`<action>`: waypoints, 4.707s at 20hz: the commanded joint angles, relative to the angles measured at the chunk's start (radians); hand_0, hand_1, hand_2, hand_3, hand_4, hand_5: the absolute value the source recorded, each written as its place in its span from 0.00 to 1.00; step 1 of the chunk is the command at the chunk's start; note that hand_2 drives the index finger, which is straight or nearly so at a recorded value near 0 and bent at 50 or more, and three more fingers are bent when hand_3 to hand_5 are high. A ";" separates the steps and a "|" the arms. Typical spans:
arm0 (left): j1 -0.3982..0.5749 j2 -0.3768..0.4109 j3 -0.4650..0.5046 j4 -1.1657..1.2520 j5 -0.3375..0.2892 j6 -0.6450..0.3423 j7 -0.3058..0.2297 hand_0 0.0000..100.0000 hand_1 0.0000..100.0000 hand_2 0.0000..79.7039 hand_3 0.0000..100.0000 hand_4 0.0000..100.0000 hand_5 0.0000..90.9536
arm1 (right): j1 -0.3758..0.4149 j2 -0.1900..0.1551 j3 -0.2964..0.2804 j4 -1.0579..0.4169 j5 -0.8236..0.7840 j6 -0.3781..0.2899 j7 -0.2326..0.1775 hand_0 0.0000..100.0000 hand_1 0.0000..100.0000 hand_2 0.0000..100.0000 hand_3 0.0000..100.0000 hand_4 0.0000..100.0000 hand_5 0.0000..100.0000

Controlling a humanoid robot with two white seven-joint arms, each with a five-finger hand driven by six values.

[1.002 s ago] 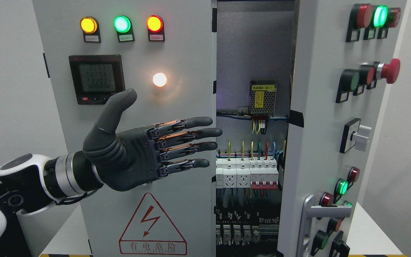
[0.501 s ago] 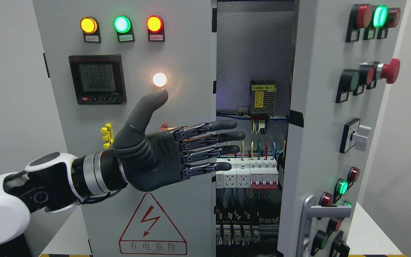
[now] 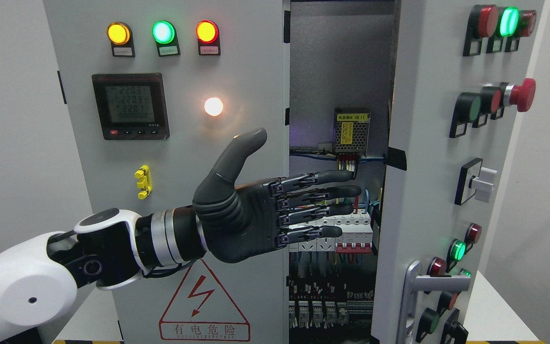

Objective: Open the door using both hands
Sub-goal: 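Reach the left hand into the gap behind the button door's edge, then push the button door outward with the left hand, swinging it open, then withdraw the left hand from the door and lower it away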

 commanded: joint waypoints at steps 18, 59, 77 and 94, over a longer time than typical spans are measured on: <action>-0.004 -0.267 0.009 0.042 -0.001 -0.032 0.098 0.00 0.00 0.00 0.00 0.03 0.00 | 0.000 0.000 0.000 0.000 0.000 0.000 -0.001 0.00 0.00 0.00 0.00 0.00 0.00; 0.007 -0.738 0.028 0.244 -0.173 -0.034 0.273 0.00 0.00 0.00 0.00 0.03 0.00 | 0.000 0.000 0.000 0.000 0.000 0.000 -0.001 0.00 0.00 0.00 0.00 0.00 0.00; 0.007 -0.767 0.052 0.276 -0.174 -0.034 0.299 0.00 0.00 0.00 0.00 0.03 0.00 | 0.000 0.000 0.000 0.000 0.000 0.000 -0.001 0.00 0.00 0.00 0.00 0.00 0.00; 0.192 -0.318 0.115 0.119 -0.251 -0.018 0.270 0.00 0.00 0.00 0.00 0.03 0.00 | 0.000 0.000 0.000 0.000 0.000 0.000 -0.001 0.00 0.00 0.00 0.00 0.00 0.00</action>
